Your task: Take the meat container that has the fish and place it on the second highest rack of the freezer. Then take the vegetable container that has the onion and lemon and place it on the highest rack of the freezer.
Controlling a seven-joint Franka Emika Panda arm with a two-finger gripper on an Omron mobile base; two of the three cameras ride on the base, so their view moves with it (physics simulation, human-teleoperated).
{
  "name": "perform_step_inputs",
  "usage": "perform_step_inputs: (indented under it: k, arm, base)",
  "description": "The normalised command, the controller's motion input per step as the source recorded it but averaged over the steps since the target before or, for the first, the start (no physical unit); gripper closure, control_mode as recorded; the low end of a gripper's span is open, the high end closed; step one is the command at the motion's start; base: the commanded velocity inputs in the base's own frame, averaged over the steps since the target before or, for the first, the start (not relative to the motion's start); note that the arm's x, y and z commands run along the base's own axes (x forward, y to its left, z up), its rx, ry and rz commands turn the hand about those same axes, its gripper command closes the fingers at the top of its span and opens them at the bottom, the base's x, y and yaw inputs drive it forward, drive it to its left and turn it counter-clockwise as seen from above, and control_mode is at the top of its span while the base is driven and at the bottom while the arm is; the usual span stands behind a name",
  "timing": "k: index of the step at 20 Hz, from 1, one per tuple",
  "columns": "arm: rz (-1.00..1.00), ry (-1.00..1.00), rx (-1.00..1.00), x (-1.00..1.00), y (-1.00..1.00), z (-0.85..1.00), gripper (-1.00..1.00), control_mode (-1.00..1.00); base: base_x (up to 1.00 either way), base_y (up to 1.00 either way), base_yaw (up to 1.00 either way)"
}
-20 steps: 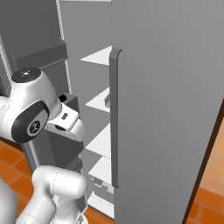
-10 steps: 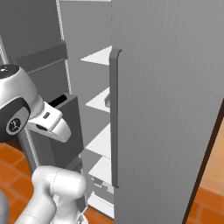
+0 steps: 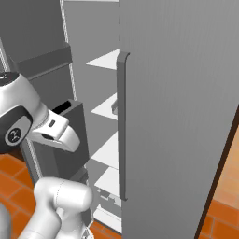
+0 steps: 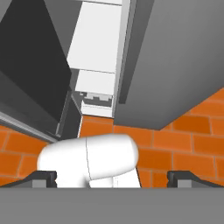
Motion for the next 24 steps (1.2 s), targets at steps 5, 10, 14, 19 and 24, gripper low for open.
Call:
perform_step_inputs:
  k: [5, 10, 14, 19, 24]
  arm:
    - [0.0, 0.0, 0.0, -0.01, -0.02, 0.0, -1.0, 1.0]
    - [0.0, 0.0, 0.0, 0.0, 0.0, 0.0, -1.0, 1.0]
    - [0.0, 0.0, 0.0, 0.0, 0.0, 0.0, -1.0, 1.0]
    - [0.0, 0.0, 0.0, 0.0, 0.0, 0.0, -1.0, 1.0]
    - [0.0, 0.0, 0.0, 0.0, 0.0, 0.0, -1.0, 1.0]
  base:
    - [-0.04, 0.0, 0.0]
    - [-0.87, -0.22, 0.0]
    - [-0.59, -0.53, 0.19]
    - [-0.17, -0.16, 0.75]
    - [0.0, 0.13, 0.98]
